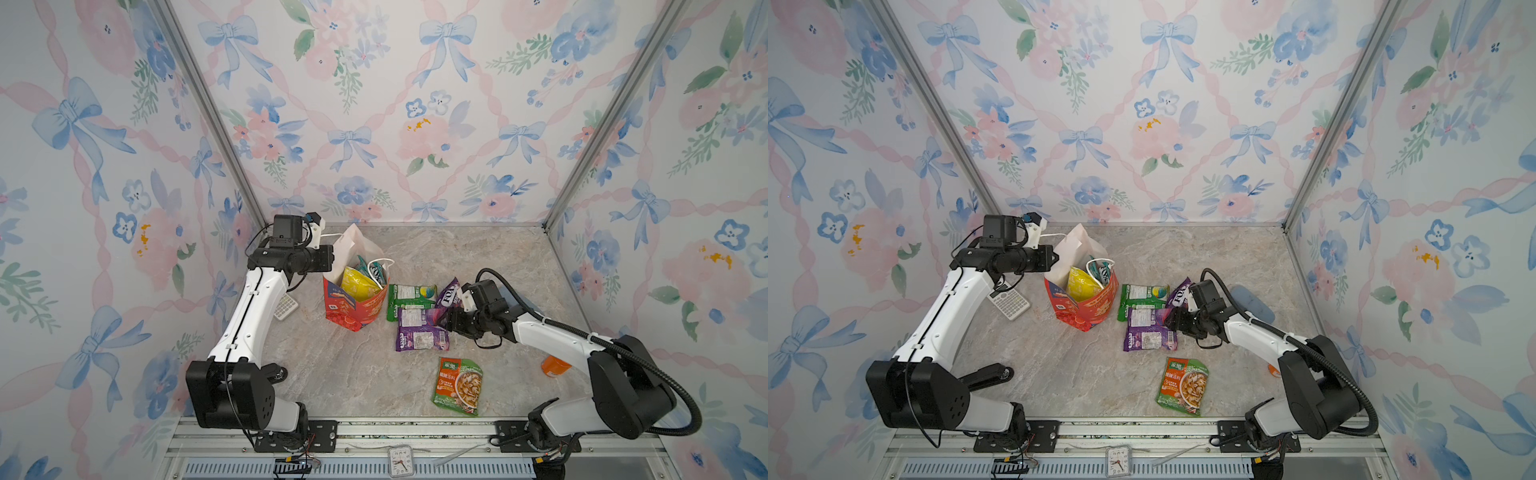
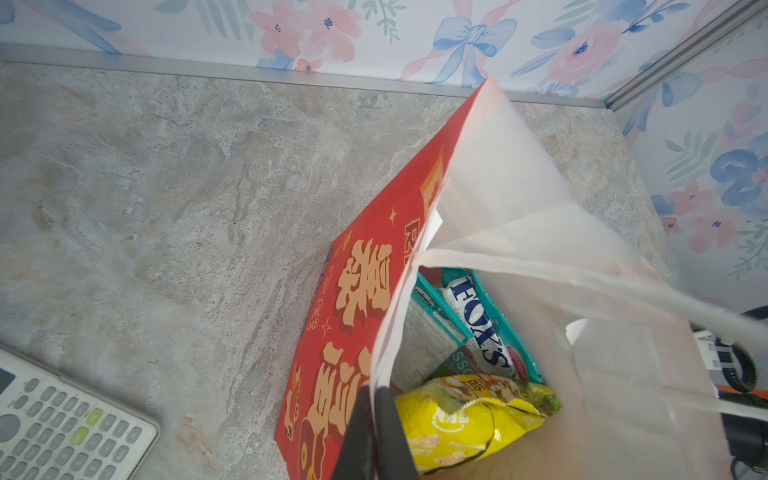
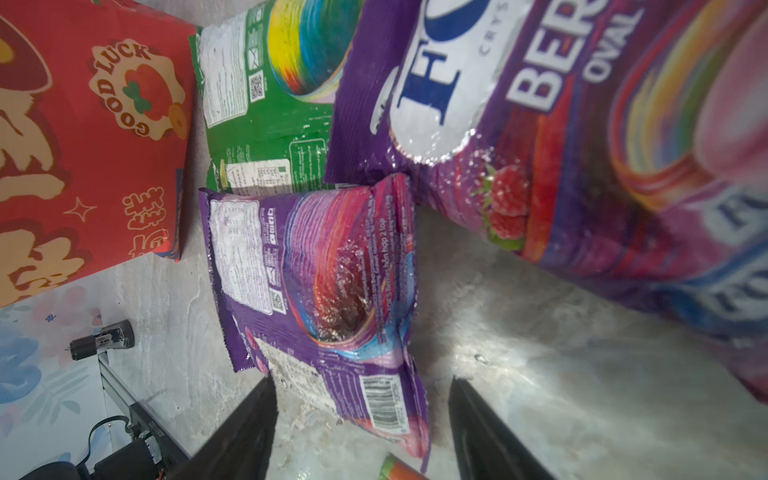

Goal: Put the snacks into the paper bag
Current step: 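Lower the right gripper onto the purple packet and close it, then lift the purple packet and carry it toward the bag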

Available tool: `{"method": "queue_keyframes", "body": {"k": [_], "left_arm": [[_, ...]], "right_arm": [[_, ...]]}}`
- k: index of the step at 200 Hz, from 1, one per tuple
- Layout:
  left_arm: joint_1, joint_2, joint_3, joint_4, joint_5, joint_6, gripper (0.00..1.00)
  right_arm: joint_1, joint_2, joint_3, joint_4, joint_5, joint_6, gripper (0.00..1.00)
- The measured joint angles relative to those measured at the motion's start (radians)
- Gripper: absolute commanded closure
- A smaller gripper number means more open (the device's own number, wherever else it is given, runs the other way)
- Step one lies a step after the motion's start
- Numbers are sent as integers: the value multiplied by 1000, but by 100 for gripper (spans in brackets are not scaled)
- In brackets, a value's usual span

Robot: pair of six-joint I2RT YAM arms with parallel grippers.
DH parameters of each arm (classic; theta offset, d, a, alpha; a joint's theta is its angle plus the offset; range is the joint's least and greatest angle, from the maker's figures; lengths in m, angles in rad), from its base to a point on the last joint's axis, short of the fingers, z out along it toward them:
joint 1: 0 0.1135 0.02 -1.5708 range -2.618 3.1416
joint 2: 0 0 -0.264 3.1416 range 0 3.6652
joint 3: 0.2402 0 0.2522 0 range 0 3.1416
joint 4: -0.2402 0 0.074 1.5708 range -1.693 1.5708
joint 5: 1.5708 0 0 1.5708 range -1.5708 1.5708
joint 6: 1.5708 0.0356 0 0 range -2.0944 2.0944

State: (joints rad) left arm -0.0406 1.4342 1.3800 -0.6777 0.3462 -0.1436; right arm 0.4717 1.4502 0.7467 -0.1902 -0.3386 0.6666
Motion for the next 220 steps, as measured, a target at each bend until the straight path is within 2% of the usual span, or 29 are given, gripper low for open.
{"method": "queue_keyframes", "body": {"k": [64, 85, 122, 168, 195, 220], "left_arm": [[0, 0, 0, 0, 2, 0, 100], [0, 0, 0, 0, 5, 0, 100], [0, 0, 0, 0, 5, 0, 100], [0, 0, 0, 0, 9, 0, 100], [0, 0, 0, 0, 9, 0, 100], [1, 0, 0, 0, 9, 0, 100]], "right_arm": [[0, 68, -6, 60, -6, 15, 37], [2, 102, -6, 79, -7, 21, 43], [16, 130, -6, 108, -13, 42, 60], [29, 142, 11, 124, -29, 46, 92], [32, 141, 35, 110, -35, 38, 100], [40, 110, 66, 66, -25, 20, 100]]}}
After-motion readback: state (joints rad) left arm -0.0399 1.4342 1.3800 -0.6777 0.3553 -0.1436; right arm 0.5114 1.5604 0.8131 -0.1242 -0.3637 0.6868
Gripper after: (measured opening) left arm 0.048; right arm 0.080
